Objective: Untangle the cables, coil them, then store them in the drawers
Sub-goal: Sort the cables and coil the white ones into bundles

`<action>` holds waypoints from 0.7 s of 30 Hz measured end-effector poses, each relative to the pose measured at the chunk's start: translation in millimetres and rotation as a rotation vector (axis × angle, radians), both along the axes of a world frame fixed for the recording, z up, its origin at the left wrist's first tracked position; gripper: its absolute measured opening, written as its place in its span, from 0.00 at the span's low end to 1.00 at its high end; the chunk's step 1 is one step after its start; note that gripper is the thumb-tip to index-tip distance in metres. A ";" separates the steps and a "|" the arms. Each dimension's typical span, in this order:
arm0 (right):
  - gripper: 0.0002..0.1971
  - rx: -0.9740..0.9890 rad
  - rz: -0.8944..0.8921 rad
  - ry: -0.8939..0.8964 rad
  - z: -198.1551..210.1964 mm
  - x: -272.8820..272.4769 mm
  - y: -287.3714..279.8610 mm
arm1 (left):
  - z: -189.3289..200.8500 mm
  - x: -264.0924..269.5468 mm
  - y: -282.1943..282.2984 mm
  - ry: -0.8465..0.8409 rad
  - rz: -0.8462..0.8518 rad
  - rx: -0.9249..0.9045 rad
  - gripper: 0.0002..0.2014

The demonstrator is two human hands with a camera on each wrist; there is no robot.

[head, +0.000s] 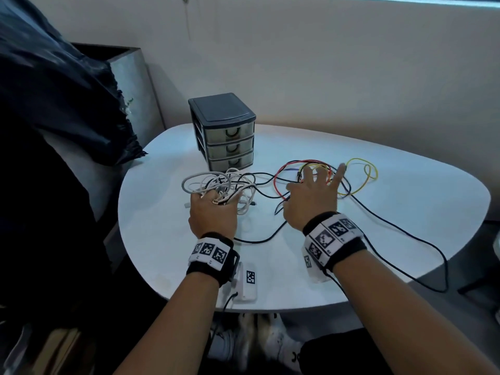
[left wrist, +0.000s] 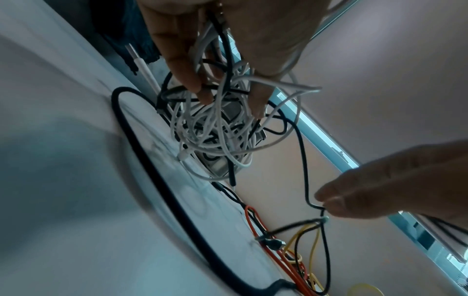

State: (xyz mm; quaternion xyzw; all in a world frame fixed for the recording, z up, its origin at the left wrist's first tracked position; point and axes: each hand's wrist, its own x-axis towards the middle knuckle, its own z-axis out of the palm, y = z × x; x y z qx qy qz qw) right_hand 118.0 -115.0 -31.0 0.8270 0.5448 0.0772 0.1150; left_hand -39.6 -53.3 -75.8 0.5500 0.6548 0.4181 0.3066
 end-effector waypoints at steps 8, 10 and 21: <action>0.13 0.159 0.226 0.334 2.8 -33.9 22.5 | -2.8 8.0 -7.9 0.081 -0.047 0.008 0.21; 0.16 0.198 0.247 0.367 4.3 -35.7 21.7 | -1.7 5.8 -6.1 0.100 -0.016 -0.027 0.24; 0.22 0.359 0.344 0.479 12.3 -22.0 0.2 | 7.9 -15.0 12.5 -0.094 0.130 -0.145 0.26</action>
